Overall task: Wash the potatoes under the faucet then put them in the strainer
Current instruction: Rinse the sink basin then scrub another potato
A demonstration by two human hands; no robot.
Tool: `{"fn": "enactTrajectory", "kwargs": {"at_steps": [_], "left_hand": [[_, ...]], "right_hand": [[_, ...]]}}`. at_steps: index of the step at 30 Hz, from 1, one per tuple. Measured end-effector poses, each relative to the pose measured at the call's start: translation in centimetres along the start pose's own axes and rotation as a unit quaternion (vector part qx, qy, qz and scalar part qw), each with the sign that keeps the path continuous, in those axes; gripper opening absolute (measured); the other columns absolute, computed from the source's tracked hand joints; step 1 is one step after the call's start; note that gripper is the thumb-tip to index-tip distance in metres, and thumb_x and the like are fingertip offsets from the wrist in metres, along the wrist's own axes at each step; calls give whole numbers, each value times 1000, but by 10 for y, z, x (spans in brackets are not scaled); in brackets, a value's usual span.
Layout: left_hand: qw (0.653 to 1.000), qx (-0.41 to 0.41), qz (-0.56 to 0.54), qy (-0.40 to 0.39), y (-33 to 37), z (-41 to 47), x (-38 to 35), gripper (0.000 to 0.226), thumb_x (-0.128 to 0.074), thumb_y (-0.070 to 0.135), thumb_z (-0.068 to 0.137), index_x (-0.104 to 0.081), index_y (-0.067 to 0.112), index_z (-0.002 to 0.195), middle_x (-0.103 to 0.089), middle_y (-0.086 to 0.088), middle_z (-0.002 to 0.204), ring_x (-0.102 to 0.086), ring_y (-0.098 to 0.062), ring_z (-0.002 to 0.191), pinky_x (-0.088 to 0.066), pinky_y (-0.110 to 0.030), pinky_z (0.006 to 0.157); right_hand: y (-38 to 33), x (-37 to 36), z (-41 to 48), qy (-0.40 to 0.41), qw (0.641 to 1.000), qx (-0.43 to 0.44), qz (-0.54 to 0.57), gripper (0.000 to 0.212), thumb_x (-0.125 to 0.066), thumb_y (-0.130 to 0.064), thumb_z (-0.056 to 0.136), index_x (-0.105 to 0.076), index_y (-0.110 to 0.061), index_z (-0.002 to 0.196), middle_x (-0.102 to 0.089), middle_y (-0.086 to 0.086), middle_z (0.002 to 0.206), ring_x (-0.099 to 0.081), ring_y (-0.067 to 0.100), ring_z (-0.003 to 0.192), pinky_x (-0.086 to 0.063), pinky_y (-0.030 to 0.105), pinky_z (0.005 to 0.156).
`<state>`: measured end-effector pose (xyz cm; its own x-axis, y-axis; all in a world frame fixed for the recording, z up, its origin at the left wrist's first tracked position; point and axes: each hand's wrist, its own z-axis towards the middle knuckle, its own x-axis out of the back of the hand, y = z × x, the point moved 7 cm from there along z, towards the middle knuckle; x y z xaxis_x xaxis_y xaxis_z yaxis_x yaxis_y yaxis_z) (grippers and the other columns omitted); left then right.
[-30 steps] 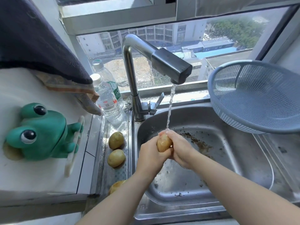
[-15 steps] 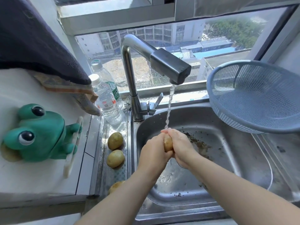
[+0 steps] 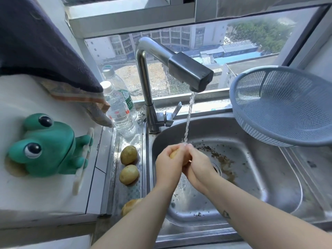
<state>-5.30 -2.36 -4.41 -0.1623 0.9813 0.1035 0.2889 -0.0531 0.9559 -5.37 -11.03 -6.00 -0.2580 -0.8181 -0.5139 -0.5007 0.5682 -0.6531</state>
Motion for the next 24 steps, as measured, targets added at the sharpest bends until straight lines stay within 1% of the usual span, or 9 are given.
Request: {"fn": "enactTrajectory", "kwargs": {"at_steps": [2, 4, 7, 10, 13, 18, 20, 22, 24], "left_hand": [[999, 27, -7, 44, -4, 3, 1, 27, -57, 27, 92, -69, 16, 71, -70, 2, 72, -64, -9, 71, -49, -21, 64], [996, 69, -47, 21, -11, 6, -8, 31, -51, 25, 94, -66, 9, 72, -66, -3, 71, -59, -15, 71, -48, -26, 65], [989, 104, -81, -62, -14, -2, -24, 26, -44, 21, 98, -69, 14, 102, -72, -2, 98, -65, -14, 95, -52, -29, 83], [990, 38, 0, -138, -11, -14, -31, 32, -45, 29, 99, -51, 26, 131, -51, 9, 133, -51, -2, 118, -41, -21, 102], [992, 1, 31, -125, -5, -16, -26, 36, -50, 14, 96, -52, 27, 130, -47, 7, 134, -51, 1, 114, -41, -6, 87], [993, 62, -100, -8, -8, -10, -14, 26, -70, 20, 83, -60, 30, 105, -67, 0, 111, -65, -14, 103, -54, -38, 93], [990, 99, -102, 19, -14, -9, -14, 42, -72, 38, 73, -58, 31, 111, -67, 2, 111, -66, -16, 102, -54, -45, 92], [983, 142, -114, 20, -16, -12, -18, 61, -68, 50, 72, -49, 35, 128, -63, 7, 120, -63, -14, 106, -55, -41, 88], [973, 181, -141, 19, -17, -15, -22, 46, -61, 47, 86, -52, 33, 129, -65, 9, 115, -63, -12, 100, -55, -31, 72]], "right_hand": [[-3, -5, -2, -13, 999, 25, -33, 27, -32, -12, 101, -53, 0, 89, -56, 14, 79, -57, 24, 86, -50, 37, 89], [-6, -5, -2, -11, 998, 38, -56, 16, -38, -12, 100, -52, -6, 98, -59, 8, 80, -58, 19, 84, -51, 33, 83], [-9, 5, 1, 22, 997, 39, -64, 17, -43, -15, 99, -50, -9, 114, -61, 13, 95, -61, 20, 87, -51, 33, 78], [-10, 18, 6, 86, 996, 7, -35, 27, -41, -26, 100, -58, -5, 99, -63, 15, 90, -63, 25, 84, -55, 39, 79], [-7, 20, 5, 151, 988, -34, -14, 36, -41, -36, 100, -60, -6, 91, -63, 15, 86, -64, 27, 82, -55, 44, 83], [-2, 1, 2, 99, 994, -29, 25, 34, -39, -31, 100, -64, -10, 91, -64, 11, 80, -62, 23, 76, -51, 40, 81], [-2, -1, -1, 75, 997, -14, -15, 34, -38, -31, 100, -65, -14, 92, -67, 8, 80, -63, 22, 78, -49, 39, 82], [-6, 0, -4, 79, 991, 22, -103, 33, -36, -31, 100, -65, -19, 91, -70, 1, 87, -64, 19, 87, -49, 40, 83], [-12, 2, -5, 97, 975, 73, -187, 32, -35, -29, 100, -66, -21, 95, -70, -2, 95, -64, 15, 94, -52, 37, 83]]}}
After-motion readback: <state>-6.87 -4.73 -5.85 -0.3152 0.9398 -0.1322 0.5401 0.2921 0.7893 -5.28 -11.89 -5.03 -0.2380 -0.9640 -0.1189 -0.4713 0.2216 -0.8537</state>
